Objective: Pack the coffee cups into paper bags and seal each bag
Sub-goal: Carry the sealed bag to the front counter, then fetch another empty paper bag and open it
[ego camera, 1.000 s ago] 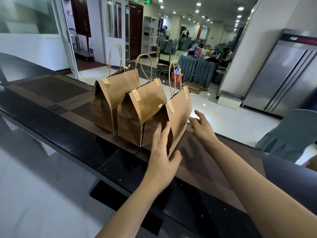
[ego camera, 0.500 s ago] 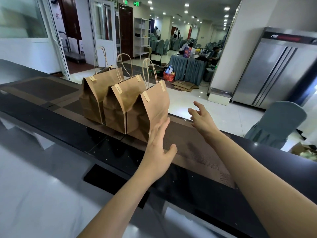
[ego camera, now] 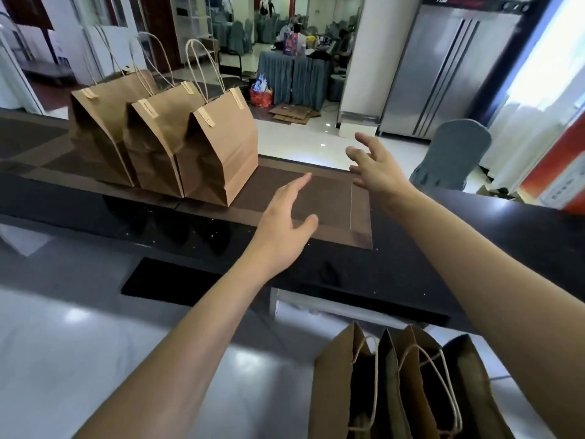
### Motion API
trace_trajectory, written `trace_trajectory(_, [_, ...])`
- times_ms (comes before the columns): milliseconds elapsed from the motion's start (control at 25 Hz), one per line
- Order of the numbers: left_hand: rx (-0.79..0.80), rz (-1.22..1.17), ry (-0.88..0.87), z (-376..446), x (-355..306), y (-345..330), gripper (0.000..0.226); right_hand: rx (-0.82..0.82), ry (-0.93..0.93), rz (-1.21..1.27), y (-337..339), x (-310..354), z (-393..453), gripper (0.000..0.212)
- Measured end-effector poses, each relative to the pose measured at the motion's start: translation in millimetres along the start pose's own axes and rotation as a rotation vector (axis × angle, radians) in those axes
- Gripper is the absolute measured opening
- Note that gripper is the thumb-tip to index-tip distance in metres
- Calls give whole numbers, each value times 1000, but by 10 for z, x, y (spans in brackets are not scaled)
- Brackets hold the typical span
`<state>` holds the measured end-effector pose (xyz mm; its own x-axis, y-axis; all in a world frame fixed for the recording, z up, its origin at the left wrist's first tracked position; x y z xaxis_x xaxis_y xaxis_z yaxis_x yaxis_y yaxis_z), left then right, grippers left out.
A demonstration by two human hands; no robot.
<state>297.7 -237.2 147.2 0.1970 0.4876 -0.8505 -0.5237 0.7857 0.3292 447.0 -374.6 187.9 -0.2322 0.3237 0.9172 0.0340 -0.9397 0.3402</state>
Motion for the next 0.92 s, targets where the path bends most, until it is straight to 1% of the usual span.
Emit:
trace_trajectory(120, [108, -38, -8, -77, 21, -188, 61, -83, -21, -11, 254, -57, -250, 53])
trace_trajectory(240, [261, -91, -5, -206, 44, -419, 57, -218, -55, -36, 560, -96, -574, 54])
trace_trajectory(360, [404, -149, -5, -402, 85, -625, 53, -308, -89, -23, 777, -135, -1004, 52])
trace_trajectory(520, [580, -221, -31, -739, 102, -893, 49, -447, -162, -80, 1064, -227, -1661, 47])
trace_trajectory(720, [736, -251, -56, -1017, 110, -1165, 41, -641, -227, -118, 1395, -230, -2429, 45])
trace_trajectory(800, [774, -250, -90, -1072, 121, -1224, 38, -724, -239, -133, 1527, -228, -2764, 43])
trace_trajectory(920, [822, -254, -129, -1149, 155, -1274, 32, -816, -219, -227, 1677, -217, -3267, 44])
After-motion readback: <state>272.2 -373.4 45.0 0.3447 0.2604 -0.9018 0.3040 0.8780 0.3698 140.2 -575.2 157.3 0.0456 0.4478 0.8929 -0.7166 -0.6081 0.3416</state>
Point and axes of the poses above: each hand's wrist, its own z-axis towards the middle knuckle, its own y-axis out of the back of the hand, x = y × z, the point moved 10 cm from there along z, towards the middle knuckle, and after that the axes turned 13 degrees about -x, right-handed, at the moved point
